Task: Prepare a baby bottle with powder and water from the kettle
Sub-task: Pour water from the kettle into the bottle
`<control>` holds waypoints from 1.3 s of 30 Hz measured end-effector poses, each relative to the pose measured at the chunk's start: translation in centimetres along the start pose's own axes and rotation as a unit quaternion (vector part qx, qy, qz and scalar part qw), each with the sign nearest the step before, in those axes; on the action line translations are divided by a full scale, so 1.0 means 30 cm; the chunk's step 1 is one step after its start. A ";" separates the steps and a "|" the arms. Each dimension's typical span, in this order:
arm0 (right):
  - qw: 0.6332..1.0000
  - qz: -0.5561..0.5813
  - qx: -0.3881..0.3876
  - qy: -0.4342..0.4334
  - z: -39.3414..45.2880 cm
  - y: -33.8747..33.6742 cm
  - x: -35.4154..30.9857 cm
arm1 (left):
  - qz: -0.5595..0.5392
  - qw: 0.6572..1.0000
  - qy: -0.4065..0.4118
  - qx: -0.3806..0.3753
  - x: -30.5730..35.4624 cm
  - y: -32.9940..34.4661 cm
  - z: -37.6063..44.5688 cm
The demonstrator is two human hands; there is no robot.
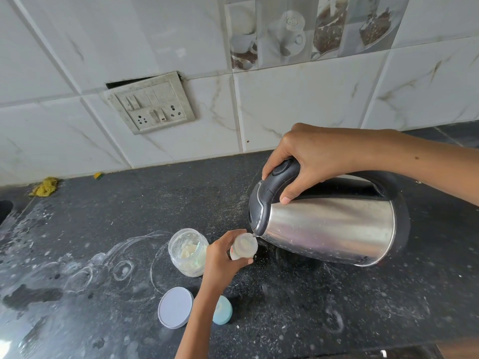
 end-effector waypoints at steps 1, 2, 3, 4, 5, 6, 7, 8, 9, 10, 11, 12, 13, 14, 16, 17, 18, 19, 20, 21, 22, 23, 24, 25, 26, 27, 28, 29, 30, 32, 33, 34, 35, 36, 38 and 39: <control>1.000 -0.001 -0.001 0.000 0.001 0.000 0.000 | 0.000 1.000 -0.001 0.000 0.000 -0.001 0.001; 1.000 -0.002 -0.002 0.002 0.002 0.000 0.000 | 0.000 1.000 -0.001 -0.001 0.000 -0.001 0.001; 1.000 -0.003 -0.001 0.003 0.002 -0.002 -0.001 | 0.000 1.000 -0.001 -0.001 0.001 -0.001 0.002; 1.000 -0.005 0.000 0.004 0.001 -0.004 -0.003 | 0.001 1.000 -0.001 -0.001 0.001 -0.001 0.002; 1.000 -0.006 -0.001 0.004 0.001 -0.006 -0.004 | 0.001 1.000 -0.001 -0.002 0.002 -0.001 0.002; 1.000 -0.006 -0.002 0.004 0.000 -0.007 -0.007 | 0.002 1.000 -0.001 -0.003 0.002 -0.001 0.002; 1.000 -0.005 -0.002 0.006 -0.001 -0.009 -0.008 | 0.002 1.000 0.000 -0.004 0.001 0.000 0.002; 1.000 -0.003 -0.002 0.007 0.000 -0.010 -0.010 | 0.002 1.000 0.000 -0.005 0.000 0.001 0.002; 1.000 -0.002 -0.001 0.008 0.001 -0.011 -0.011 | 0.003 1.000 0.000 -0.005 -0.001 0.002 0.002; 1.000 -0.002 0.000 0.008 0.003 -0.012 -0.011 | 0.004 1.000 0.001 -0.004 -0.002 0.002 0.003; 1.000 -0.001 -0.001 0.009 0.004 -0.012 -0.011 | 0.005 1.000 0.002 -0.004 -0.003 0.003 0.004; 1.000 -0.002 -0.003 0.010 0.006 -0.013 -0.011 | 0.006 1.000 0.003 -0.003 -0.004 0.004 0.005; 1.000 -0.002 -0.006 0.011 0.007 -0.012 -0.011 | 0.008 1.000 0.004 -0.004 -0.006 0.005 0.005; 1.000 -0.004 -0.009 0.011 0.008 -0.012 -0.012 | 0.008 1.000 0.006 -0.005 -0.007 0.006 0.005; 1.000 -0.006 -0.013 0.009 0.010 -0.012 -0.015 | 0.010 1.000 0.008 -0.007 -0.013 0.007 0.005; 1.000 -0.006 -0.015 0.008 0.011 -0.012 -0.016 | 0.010 1.000 0.008 -0.009 -0.015 0.008 0.006; 1.000 -0.009 -0.017 0.006 0.013 -0.012 -0.017 | 0.009 1.000 0.008 -0.010 -0.016 0.008 0.006; 1.000 -0.011 -0.019 0.005 0.014 -0.013 -0.017 | 0.009 1.000 0.008 -0.011 -0.017 0.008 0.007; 1.000 -0.014 -0.019 0.006 0.016 -0.013 -0.016 | 0.010 1.000 0.007 -0.012 -0.017 0.008 0.007; 1.000 -0.017 -0.019 0.009 0.018 -0.015 -0.014 | 0.009 1.000 0.006 -0.012 -0.016 0.008 0.007; 1.000 -0.020 -0.020 0.011 0.019 -0.016 -0.014 | 0.007 1.000 0.005 -0.012 -0.015 0.008 0.006; 0.999 -0.022 -0.022 0.011 0.021 -0.017 -0.013 | 0.006 1.000 0.004 -0.012 -0.015 0.008 0.005; 0.999 -0.023 -0.025 0.011 0.022 -0.017 -0.014 | 0.006 1.000 0.003 -0.013 -0.015 0.009 0.005; 0.999 -0.023 -0.028 0.010 0.023 -0.018 -0.015 | 0.007 1.000 0.002 -0.014 -0.016 0.009 0.006; 0.999 -0.024 -0.030 0.009 0.024 -0.019 -0.016 | 0.008 1.000 0.002 -0.015 -0.018 0.011 0.007; 0.999 -0.024 -0.031 0.010 0.024 -0.021 -0.017 | 0.009 1.000 0.001 -0.017 -0.020 0.012 0.008; 0.999 -0.024 -0.031 0.011 0.024 -0.023 -0.018 | 0.010 1.000 0.001 -0.018 -0.021 0.012 0.008; 0.999 -0.023 -0.032 0.011 0.023 -0.025 -0.020 | 0.010 1.000 0.000 -0.019 -0.022 0.013 0.008; 0.999 -0.023 -0.033 0.011 0.022 -0.026 -0.021 | 0.010 1.000 -0.001 -0.020 -0.022 0.014 0.008; 0.999 -0.024 -0.038 0.009 0.020 -0.026 -0.022 | 0.011 1.000 -0.002 -0.021 -0.021 0.016 0.007; 0.999 -0.023 -0.039 0.010 0.020 -0.025 -0.022 | 0.009 1.000 -0.004 -0.022 -0.021 0.017 0.008; 0.999 -0.023 -0.039 0.011 0.019 -0.025 -0.022 | 0.008 1.000 -0.005 -0.024 -0.021 0.017 0.007; 0.999 -0.024 -0.038 0.013 0.019 -0.025 -0.022 | 0.007 1.000 -0.006 -0.025 -0.022 0.017 0.008; 0.999 -0.026 -0.036 0.015 0.018 -0.025 -0.022 | 0.008 1.000 -0.006 -0.025 -0.023 0.018 0.009; 0.999 -0.030 -0.036 0.017 0.017 -0.027 -0.024 | 0.008 1.000 -0.006 -0.025 -0.023 0.017 0.009; 0.999 -0.031 -0.038 0.016 0.016 -0.027 -0.025 | 0.008 1.000 -0.005 -0.026 -0.022 0.017 0.009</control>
Point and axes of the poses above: each hand's wrist, its own z-axis towards the middle knuckle, its own y-axis out of the palm, x = y × z, the point moved 4 cm from there along z, towards the middle knuckle, and after that the axes turned 9 degrees about -y, right-handed, at the moved point
